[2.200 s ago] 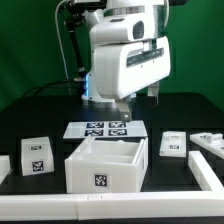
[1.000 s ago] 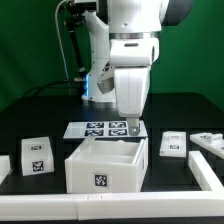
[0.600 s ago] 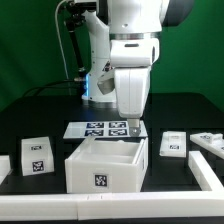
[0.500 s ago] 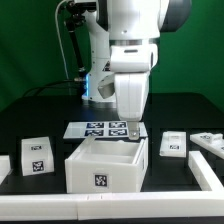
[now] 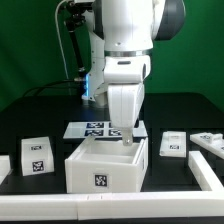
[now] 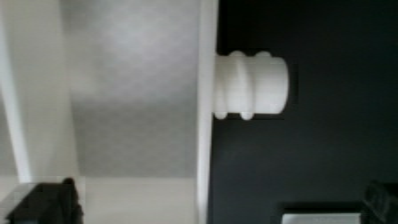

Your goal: Assemble cabinet

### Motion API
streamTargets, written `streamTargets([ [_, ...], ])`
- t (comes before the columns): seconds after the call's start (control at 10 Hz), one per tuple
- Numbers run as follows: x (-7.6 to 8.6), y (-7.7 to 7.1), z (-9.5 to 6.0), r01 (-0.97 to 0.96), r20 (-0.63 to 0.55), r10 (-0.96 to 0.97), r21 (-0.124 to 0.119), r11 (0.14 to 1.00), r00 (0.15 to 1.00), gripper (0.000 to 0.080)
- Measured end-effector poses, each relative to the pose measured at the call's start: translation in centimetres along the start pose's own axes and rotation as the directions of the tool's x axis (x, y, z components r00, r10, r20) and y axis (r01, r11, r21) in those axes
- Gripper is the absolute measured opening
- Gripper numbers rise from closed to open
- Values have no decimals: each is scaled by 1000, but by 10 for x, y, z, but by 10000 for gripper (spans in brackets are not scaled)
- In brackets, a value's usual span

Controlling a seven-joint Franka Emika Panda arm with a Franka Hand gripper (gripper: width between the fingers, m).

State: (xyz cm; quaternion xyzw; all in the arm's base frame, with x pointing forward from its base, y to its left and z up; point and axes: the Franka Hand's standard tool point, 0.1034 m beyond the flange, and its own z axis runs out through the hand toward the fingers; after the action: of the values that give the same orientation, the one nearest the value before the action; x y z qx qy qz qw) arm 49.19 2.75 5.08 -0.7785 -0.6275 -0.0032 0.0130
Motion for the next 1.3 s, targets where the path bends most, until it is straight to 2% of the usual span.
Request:
streamTargets([
  [0.3,0,-6,19,-18,-3,18,15,1000,1000,798],
  [0.6,-1,-7,23,-30,-2,30,20,999,1000,771],
  [0.7,-2,-7,23,-30,-2,30,21,999,1000,599],
  [0.8,-2,-7,23,-30,-2,30,22,999,1000,599],
  [0.9,-2,-7,23,-30,-2,30,22,999,1000,397],
  [1.0,-2,-7,23,-30,-2,30,22,999,1000,261],
  [1.1,-2,-7,23,-30,-2,30,22,999,1000,261],
  [1.2,-2,-7,23,-30,-2,30,22,999,1000,85],
  [1.3,-1,-7,23,-30,-3,30,19,999,1000,34],
])
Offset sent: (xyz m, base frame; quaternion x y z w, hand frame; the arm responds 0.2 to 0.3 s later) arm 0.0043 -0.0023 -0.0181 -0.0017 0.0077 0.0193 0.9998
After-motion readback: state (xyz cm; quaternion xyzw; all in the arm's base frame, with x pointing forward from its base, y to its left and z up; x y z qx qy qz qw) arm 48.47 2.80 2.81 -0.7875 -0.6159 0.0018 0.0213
